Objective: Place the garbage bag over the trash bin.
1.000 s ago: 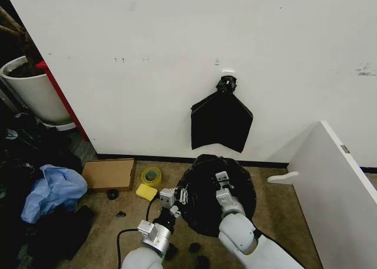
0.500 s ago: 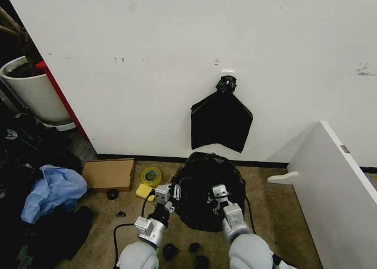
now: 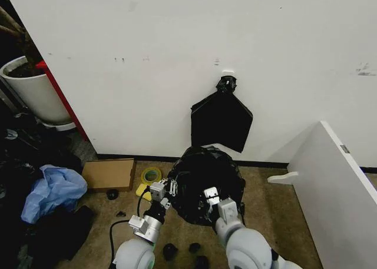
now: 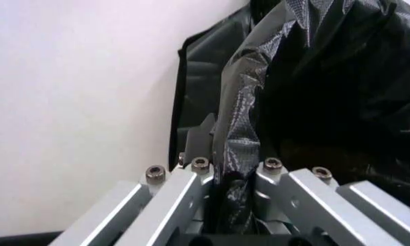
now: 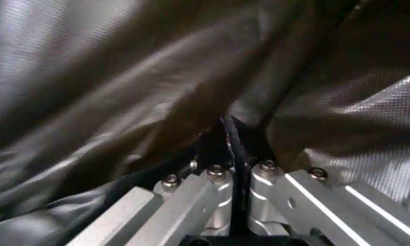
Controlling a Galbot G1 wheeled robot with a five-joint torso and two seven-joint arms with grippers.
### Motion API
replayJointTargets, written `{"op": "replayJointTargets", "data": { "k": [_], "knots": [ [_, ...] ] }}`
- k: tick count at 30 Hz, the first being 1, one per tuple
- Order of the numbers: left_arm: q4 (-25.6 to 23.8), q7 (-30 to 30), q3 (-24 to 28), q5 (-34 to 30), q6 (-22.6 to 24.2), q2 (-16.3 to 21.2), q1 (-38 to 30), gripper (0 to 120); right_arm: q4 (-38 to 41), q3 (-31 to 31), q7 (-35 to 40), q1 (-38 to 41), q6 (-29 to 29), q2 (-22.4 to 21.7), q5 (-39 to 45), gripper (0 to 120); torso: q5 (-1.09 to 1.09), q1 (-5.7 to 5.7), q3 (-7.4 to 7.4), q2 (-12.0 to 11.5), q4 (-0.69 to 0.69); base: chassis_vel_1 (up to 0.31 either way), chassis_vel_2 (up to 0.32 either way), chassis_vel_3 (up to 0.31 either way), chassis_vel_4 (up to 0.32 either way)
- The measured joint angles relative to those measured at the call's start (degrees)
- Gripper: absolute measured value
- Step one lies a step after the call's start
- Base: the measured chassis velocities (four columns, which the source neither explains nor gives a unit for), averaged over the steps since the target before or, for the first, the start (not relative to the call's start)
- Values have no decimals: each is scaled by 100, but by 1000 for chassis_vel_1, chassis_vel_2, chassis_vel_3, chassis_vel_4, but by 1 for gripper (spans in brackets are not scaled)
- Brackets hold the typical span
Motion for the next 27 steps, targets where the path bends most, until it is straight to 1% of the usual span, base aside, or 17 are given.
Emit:
{"op": "replayJointTargets", "data": {
  "k": [3, 9, 15, 17, 20, 21, 23, 25, 27],
  "knots": [
    [-47, 99, -22, -125, -85, 4, 28, 3, -281, -32, 135, 203, -122, 87, -168, 0, 0, 0, 0, 0, 0, 0, 0, 0, 0],
    [-127, 194, -108, -163, -162, 38, 86, 3, -709, 42, 198, 339, -68, 101, -839, 0, 0, 0, 0, 0, 0, 0, 0, 0, 0],
    [-92, 263, -122, -167, -200, 43, 80, 3, -775, 123, 196, 223, 47, 45, -1138, 0, 0, 0, 0, 0, -1, 0, 0, 0, 0],
    [-59, 270, -103, -166, -209, 30, 66, 3, -756, 137, 155, 159, 216, 45, -1184, 0, 1, 0, 0, 0, 0, 0, 0, 0, 0],
    [-14, 278, -72, -149, -227, 10, 52, 3, -626, 133, -111, 58, 668, 24, -1209, 0, 1, 0, 0, 0, -1, 0, 0, 0, 0],
    [-14, 278, -72, -149, -227, 10, 52, 3, -626, 133, -111, 58, 668, 24, -1209, 0, 1, 0, 0, 0, -1, 0, 0, 0, 0],
    [27, 315, -34, -73, -268, -7, 56, 3, -529, 96, -301, 5, 862, 7, -1201, 0, 0, 0, 0, 0, -1, 0, 0, 0, 0],
    [43, 375, -12, 14, -329, -25, 75, 3, -474, 55, -375, 4, 824, 10, -1078, 0, 0, 0, 0, 0, -1, 0, 0, 0, 0],
    [43, 421, -10, 61, -381, -33, 90, 3, -463, 40, -371, 43, 593, 26, -929, 0, 1, 0, 0, 0, -1, 0, 0, 0, 0]
  ]
}}
